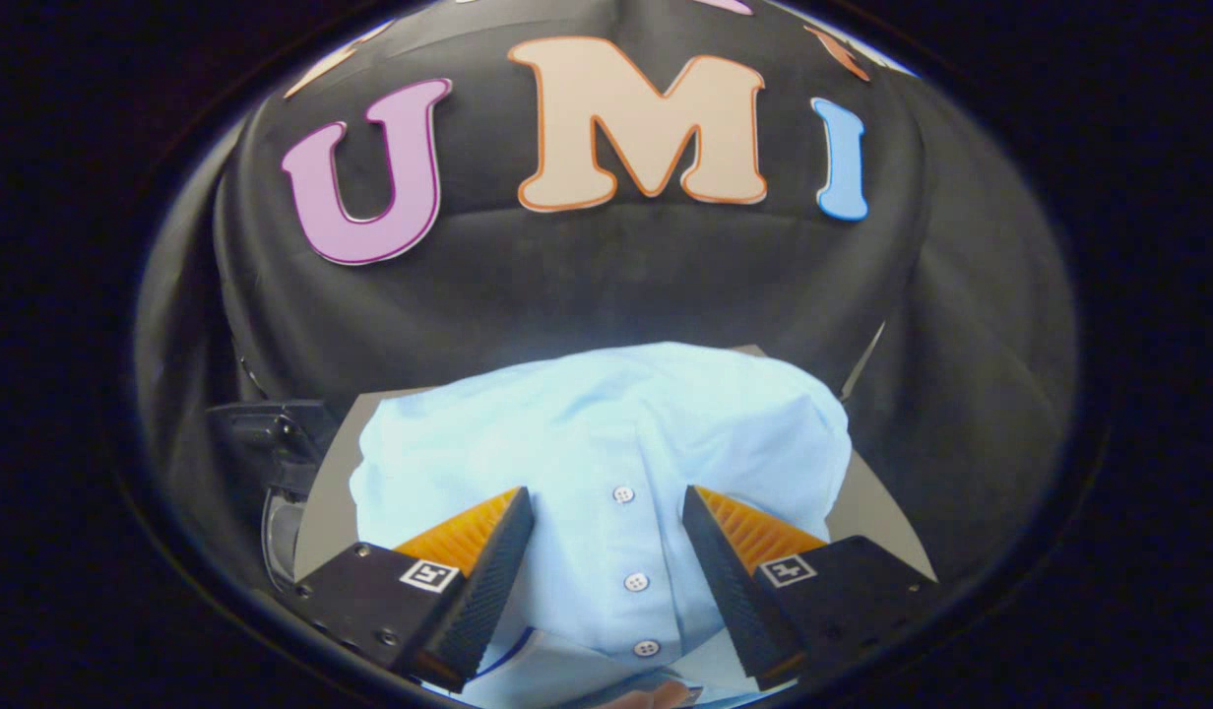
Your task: Put the clothes into the washing machine and then close the washing machine lid.
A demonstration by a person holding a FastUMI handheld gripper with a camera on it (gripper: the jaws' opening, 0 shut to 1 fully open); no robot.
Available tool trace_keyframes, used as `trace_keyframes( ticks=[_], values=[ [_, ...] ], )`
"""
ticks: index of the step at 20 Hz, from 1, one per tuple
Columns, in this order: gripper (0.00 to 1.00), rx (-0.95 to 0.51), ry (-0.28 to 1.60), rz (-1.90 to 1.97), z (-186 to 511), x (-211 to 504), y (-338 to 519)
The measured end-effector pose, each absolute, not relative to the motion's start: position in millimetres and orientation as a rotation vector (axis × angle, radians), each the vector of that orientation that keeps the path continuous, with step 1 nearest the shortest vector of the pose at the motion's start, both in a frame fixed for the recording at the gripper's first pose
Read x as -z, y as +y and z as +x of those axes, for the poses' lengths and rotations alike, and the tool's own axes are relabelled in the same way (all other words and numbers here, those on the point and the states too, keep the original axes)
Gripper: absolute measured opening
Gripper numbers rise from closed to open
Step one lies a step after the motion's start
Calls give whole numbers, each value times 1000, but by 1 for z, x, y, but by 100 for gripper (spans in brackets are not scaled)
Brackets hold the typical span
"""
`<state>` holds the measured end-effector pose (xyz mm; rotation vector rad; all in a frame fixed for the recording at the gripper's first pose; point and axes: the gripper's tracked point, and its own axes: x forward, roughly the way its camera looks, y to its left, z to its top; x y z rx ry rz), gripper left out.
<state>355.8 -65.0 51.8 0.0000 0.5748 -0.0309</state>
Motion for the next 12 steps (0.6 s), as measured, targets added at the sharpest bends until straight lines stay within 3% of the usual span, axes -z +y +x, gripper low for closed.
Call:
trace_keyframes(
  ticks=[1,7,12],
  values=[
    [94,42,599,-7,356,-48,-67],
    [25,63,591,-52,367,-46,-60],
    [15,148,594,-18,358,-47,-62]
  ],
)
